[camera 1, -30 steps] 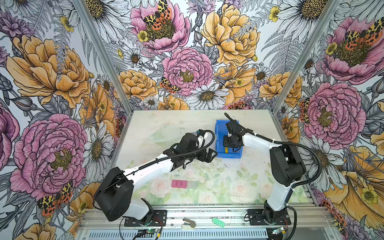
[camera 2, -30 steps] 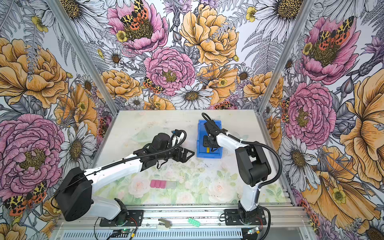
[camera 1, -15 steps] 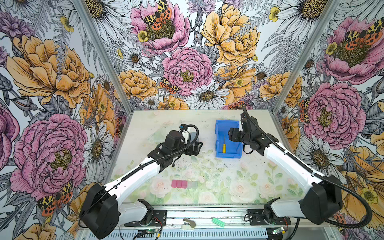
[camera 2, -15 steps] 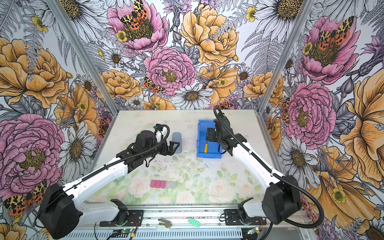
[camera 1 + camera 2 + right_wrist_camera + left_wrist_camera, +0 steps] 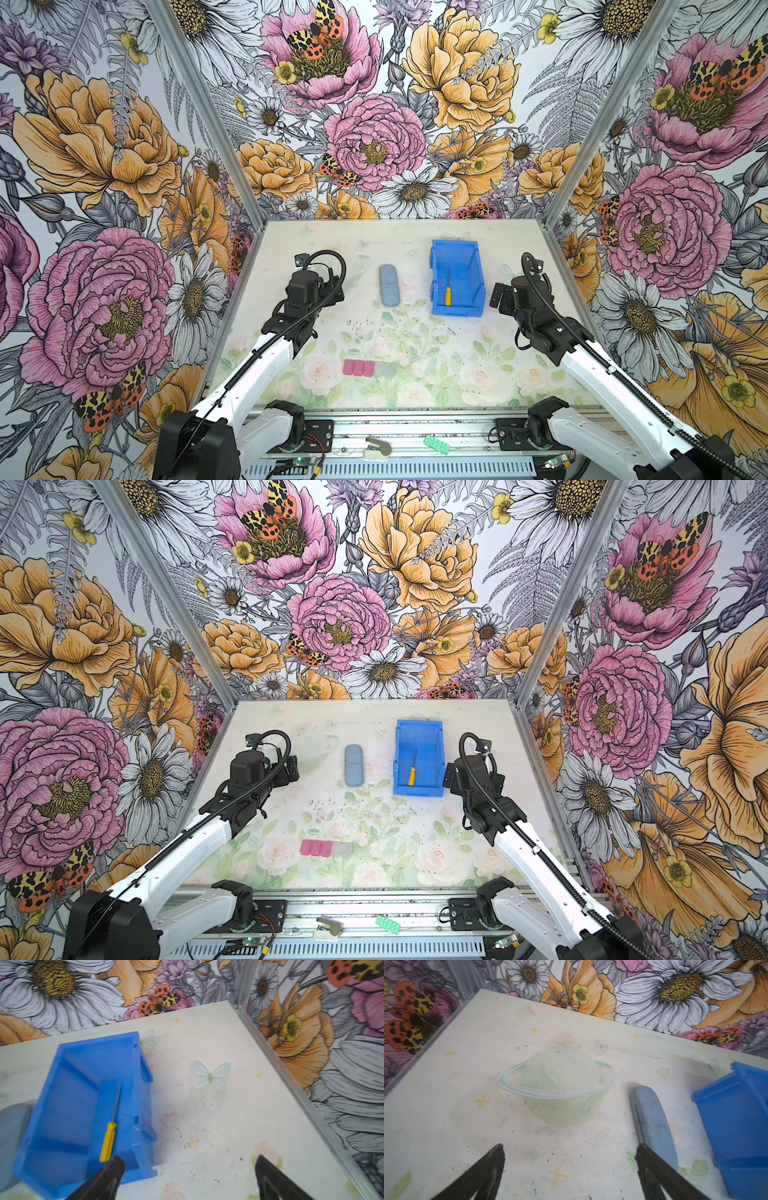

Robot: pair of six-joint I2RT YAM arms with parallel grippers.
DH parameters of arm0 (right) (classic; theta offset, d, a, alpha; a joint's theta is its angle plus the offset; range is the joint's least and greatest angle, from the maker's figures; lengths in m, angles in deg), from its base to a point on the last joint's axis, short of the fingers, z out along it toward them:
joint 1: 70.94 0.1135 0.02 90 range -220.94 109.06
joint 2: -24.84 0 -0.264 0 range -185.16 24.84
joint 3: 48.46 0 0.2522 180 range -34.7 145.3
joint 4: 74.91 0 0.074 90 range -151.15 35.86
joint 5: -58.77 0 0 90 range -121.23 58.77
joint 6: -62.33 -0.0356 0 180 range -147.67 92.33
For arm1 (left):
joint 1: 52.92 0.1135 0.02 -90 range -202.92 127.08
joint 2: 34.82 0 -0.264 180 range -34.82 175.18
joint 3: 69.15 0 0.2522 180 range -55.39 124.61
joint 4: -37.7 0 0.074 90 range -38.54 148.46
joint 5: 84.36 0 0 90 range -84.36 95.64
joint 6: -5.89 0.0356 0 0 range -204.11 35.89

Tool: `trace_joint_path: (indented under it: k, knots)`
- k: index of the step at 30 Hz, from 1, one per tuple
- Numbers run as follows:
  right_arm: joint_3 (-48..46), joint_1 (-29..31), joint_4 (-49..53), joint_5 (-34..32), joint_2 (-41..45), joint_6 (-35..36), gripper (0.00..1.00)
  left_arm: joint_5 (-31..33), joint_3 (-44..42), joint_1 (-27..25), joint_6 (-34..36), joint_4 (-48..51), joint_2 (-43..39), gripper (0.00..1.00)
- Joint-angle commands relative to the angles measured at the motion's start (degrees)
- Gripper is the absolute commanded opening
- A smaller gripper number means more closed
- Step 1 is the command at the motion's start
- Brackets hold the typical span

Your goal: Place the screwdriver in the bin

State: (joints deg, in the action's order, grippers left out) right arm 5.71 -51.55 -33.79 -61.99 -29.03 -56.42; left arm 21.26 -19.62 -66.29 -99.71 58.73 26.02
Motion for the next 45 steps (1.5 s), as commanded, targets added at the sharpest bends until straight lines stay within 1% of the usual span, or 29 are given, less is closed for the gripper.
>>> trace_joint_path:
  k: [1,2,3,5,8,11,14,16,17,19,20,22,24,26,28,29,30,33,34,36,38,45]
  knots:
    - [-3.42,-2.3,-4.92,-16.42,-1.63,-5.33,1.0,9.61,-2.35,3.08,3.25,-7.29,1.16,0.99]
    - [-4.7,-3.46,-7.69,-18.08,-3.08,-5.37,0.99,10.47,-2.5,3.76,4.4,-8.11,2.12,0.99]
    - [-5.74,-4.77,-11.04,-17.54,-4.27,-3.95,0.99,11.1,-2.74,4.14,5.56,-9.67,3.02,0.99]
    - [-7.7,-7.72,-19.7,-12.75,-7.26,1.21,1.0,12.27,-3.82,4.58,8.39,-14.69,5.51,0.99]
    - [-7.25,-11.33,-27.93,-6.52,-12.48,6.67,1.0,16.42,-6.41,4.66,12.34,-24.88,9.56,0.99]
    - [-5.96,-13.59,-34.72,-4.15,-18.54,11.55,0.99,17.31,-8.07,4.94,15.25,-34.24,14.28,0.99]
    - [-6.21,-15.79,-42.17,-0.66,-23.11,14.99,1.0,17.45,-7.66,5.46,15.84,-38.19,18.4,0.99]
    - [-6.21,-16.83,-45.45,0.89,-24.88,16.46,1.0,16.74,-7.86,5.62,15.86,-41.39,20.53,0.99]
    - [-6.28,-17.12,-47.01,1.62,-25.74,17.19,0.99,15.4,-8.03,5.75,16.44,-43.54,21.55,0.99]
    - [-7.19,-17.71,-50.24,2.9,-27.42,17.31,1.0,13.46,-7.68,5.65,17.93,-44.97,22.61,0.99]
    - [-7.99,-17.81,-52.03,3.1,-28.29,17.33,0.99,13.3,-8.01,5.68,18.52,-47.24,23.49,0.99]
    - [-9.22,-17.9,-55.31,4.05,-29.32,17.8,1.0,12.82,-8.75,6.41,17.64,-49.37,24.83,0.99]
    - [-8.72,-18.08,-55.34,6.93,-29.9,19.04,0.99,11.77,-10.29,7.03,17.37,-53.33,25.59,0.99]
    - [-9.66,-18.26,-57.8,9.89,-30.25,20.38,0.99,10.46,-10.56,7.42,17.04,-52.51,24.88,0.99]
    - [-15.27,-19.29,-69.9,13.79,-31.51,21.32,0.99,6.96,-11.54,8.56,16.88,-54.54,25.06,0.99]
    - [-15.5,-19.5,-70.53,16.1,-31.63,21.78,0.99,4.43,-11.81,9.48,16.48,-54.38,24.77,0.99]
    - [-15.27,-19.41,-70.04,16.6,-31.68,22.14,1.0,1.39,-12.37,10.74,15.79,-54.79,24.8,0.99]
    - [-16.11,-19.48,-71.9,17.6,-32.07,22.38,1.0,-2.44,-14.52,12.31,15.46,-62.52,28.41,0.99]
    - [-16.52,-19.56,-72.65,18.2,-32.22,22.48,0.99,-2.35,-14.01,12.39,15.33,-59.36,27.33,0.99]
    - [-17.13,-19.57,-74.14,18.79,-32.71,22.8,1.0,-2.43,-14.34,12.31,15.32,-61.35,27.92,0.99]
    - [-18.31,-19.4,-78.14,19.61,-34.37,23.47,0.99,-2.12,-14.26,12.23,15.38,-60.61,27.62,0.99]
    - [-18.24,-19.57,-77.27,19.76,-33.94,23.04,0.99,-2.23,-14.49,12.22,15.45,-61.52,27.91,0.99]
